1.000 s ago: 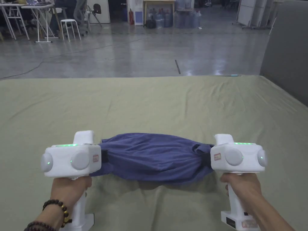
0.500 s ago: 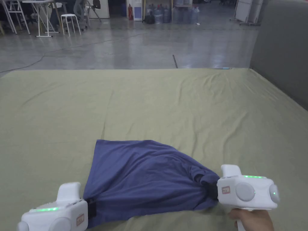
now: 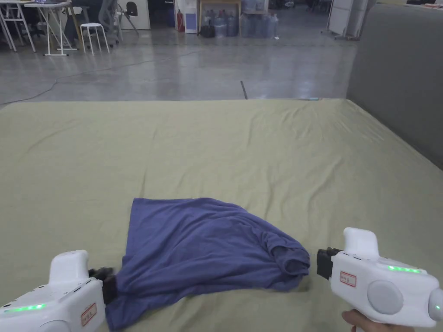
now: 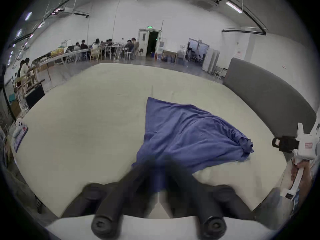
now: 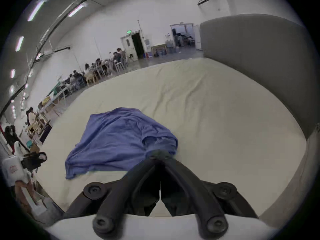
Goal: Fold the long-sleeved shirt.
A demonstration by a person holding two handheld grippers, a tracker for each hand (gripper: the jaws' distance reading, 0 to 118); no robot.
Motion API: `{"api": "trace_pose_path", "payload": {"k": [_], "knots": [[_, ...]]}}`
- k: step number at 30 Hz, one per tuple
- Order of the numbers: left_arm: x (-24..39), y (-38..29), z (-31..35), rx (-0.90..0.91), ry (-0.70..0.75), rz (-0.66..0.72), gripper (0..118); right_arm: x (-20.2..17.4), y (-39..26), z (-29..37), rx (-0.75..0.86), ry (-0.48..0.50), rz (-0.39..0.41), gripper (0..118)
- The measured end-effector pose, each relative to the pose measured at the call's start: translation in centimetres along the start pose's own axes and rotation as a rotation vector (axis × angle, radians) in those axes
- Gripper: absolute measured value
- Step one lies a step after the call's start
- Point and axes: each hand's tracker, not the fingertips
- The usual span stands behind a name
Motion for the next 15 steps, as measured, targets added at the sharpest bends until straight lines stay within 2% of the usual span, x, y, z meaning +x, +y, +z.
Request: {"api": "trace_pose_path", "payload": {"k": [1,3,5,6,8,9,11,12,13,15], "knots": [[-3.0,0.9,-0.2,0.020,0.055,0.000,0,0.7,-0.2,1.0,0.005,0.014,-0.005,2],[0.7,-1.8,-0.8,-0.022,-0.003,0.016,0,0.9,-0.9,0.8,-0.033,0.045,0.006,2],[-0.2,-3.4,-1.2,-0.044,0.010,0.028,0,1.3,-1.2,0.8,-0.036,0.035,-0.006,2],[3.4,-3.1,-0.7,-0.036,-0.056,0.109,0,1.4,-1.3,0.7,-0.042,0.034,-0.005,2],[3.3,-3.6,-0.7,-0.034,-0.049,0.105,0,1.5,-1.3,0.6,-0.045,0.031,-0.013,2],[3.0,-3.8,-0.7,-0.028,-0.042,0.105,6,1.7,-1.0,0.9,-0.044,0.038,-0.021,2],[2.4,-6.7,-0.1,-0.052,-0.028,0.088,93,1.8,-0.8,0.6,-0.047,0.038,-0.021,2],[1.7,-10.5,0.6,-0.107,-0.008,0.080,103,1.8,-0.8,0.6,-0.047,0.033,-0.017,2],[2.4,-13.5,1.0,-0.147,-0.021,0.065,100,1.4,-0.4,1.5,-0.047,0.030,-0.012,2],[0.1,-19.2,2.7,-0.221,0.013,0.024,100,1.4,-0.3,1.5,-0.051,0.028,-0.005,2]]}}
